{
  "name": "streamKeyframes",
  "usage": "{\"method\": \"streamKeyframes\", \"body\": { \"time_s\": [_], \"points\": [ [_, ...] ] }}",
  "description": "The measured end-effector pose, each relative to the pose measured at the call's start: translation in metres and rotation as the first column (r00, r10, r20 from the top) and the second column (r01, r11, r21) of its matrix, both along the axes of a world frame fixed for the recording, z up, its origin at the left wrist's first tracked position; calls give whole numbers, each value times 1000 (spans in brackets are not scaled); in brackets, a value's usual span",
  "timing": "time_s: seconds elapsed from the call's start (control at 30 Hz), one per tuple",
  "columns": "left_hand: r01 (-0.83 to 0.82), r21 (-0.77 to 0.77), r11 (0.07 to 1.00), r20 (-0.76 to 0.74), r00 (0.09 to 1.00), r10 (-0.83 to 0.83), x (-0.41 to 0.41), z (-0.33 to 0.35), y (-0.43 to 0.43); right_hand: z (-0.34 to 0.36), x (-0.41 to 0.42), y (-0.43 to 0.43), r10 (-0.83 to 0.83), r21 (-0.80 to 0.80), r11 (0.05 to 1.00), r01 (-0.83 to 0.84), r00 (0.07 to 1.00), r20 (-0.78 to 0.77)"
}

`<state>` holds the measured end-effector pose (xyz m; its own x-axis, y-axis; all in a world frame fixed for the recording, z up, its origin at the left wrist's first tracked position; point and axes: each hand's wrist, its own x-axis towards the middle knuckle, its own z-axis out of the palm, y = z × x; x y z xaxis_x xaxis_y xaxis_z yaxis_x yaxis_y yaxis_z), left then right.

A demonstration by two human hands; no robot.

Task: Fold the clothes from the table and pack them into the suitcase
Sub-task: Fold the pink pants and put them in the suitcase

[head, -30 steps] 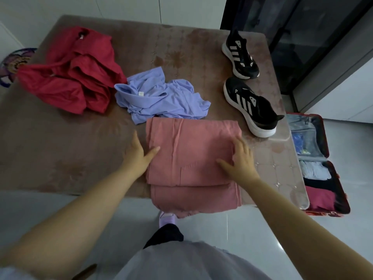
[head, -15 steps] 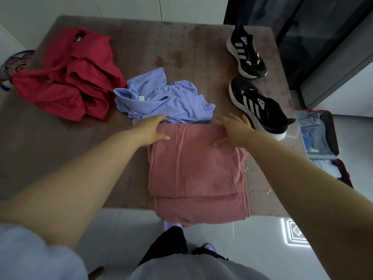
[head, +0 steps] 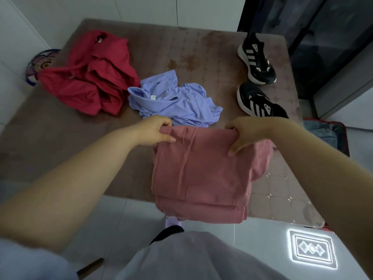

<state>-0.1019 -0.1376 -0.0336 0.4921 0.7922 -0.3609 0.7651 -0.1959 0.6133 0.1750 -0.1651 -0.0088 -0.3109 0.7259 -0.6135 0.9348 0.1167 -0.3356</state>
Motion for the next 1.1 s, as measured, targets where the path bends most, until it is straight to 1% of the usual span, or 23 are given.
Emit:
{"method": "streamKeyframes", "body": {
  "time_s": [0.13, 0.2, 0.3, 0.37, 0.4, 0.47, 0.53, 0.6, 0.63, 0.7, 0.77, 0.87, 0.93, 1.0, 1.07, 1.1],
  "points": [
    [72, 85, 994, -28, 997, -70, -7, 64, -9, 71, -2, -19, 3, 12, 1000, -3, 1000, 9],
    [94, 121, 988, -5, 996, -94, -7, 103, -14, 106, -1, -26, 14, 12, 1000, -14, 999, -31],
    [85, 92, 992, 69, 993, -92, -9, 161, -25, 155, 1, -39, 13, 65, 998, -4, 990, -141],
    [73, 89, 993, 118, 990, -83, -10, 191, -27, 183, 3, -44, -9, 140, 989, 39, 978, -209],
    [54, 114, 992, 121, 990, -68, -11, 201, -25, 193, 3, -44, -15, 204, 977, 60, 976, -216],
    [2, 221, 975, 94, 995, -24, -11, 211, -8, 204, 4, -35, -31, 341, 936, 89, 985, -171],
    [-58, 290, 955, 92, 995, 32, -8, 214, 7, 205, 3, -19, -53, 445, 890, 98, 992, -111],
    [-138, 334, 932, 108, 988, 108, -2, 208, 21, 196, 3, 2, -65, 545, 835, 79, 997, -45],
    [-169, 376, 911, 84, 985, 148, 2, 201, 29, 187, 3, 12, -63, 584, 810, 61, 998, -18],
    [-173, 507, 845, 0, 980, 200, 10, 178, 38, 163, 1, 27, -38, 630, 776, 39, 999, -15],
    [-164, 580, 798, -12, 978, 209, 15, 146, 35, 133, -2, 32, -20, 662, 749, 1, 1000, 22],
    [-189, 625, 758, 40, 977, 211, 8, 87, 14, 80, -3, 18, -59, 721, 692, -41, 992, 112],
    [-182, 635, 751, 65, 981, 182, -3, 48, -10, 44, -6, -4, -52, 775, 629, -62, 991, 121],
    [-74, 645, 760, 35, 997, 67, -16, 12, -37, 8, -11, -34, 22, 818, 568, -91, 995, 95],
    [85, 646, 759, -57, 996, -63, -29, -21, -62, -26, -16, -66, 128, 844, 516, -147, 987, 94],
    [159, 640, 751, -101, 987, -122, -35, -36, -73, -41, -18, -80, 169, 844, 507, -175, 980, 101]
  ]
}}
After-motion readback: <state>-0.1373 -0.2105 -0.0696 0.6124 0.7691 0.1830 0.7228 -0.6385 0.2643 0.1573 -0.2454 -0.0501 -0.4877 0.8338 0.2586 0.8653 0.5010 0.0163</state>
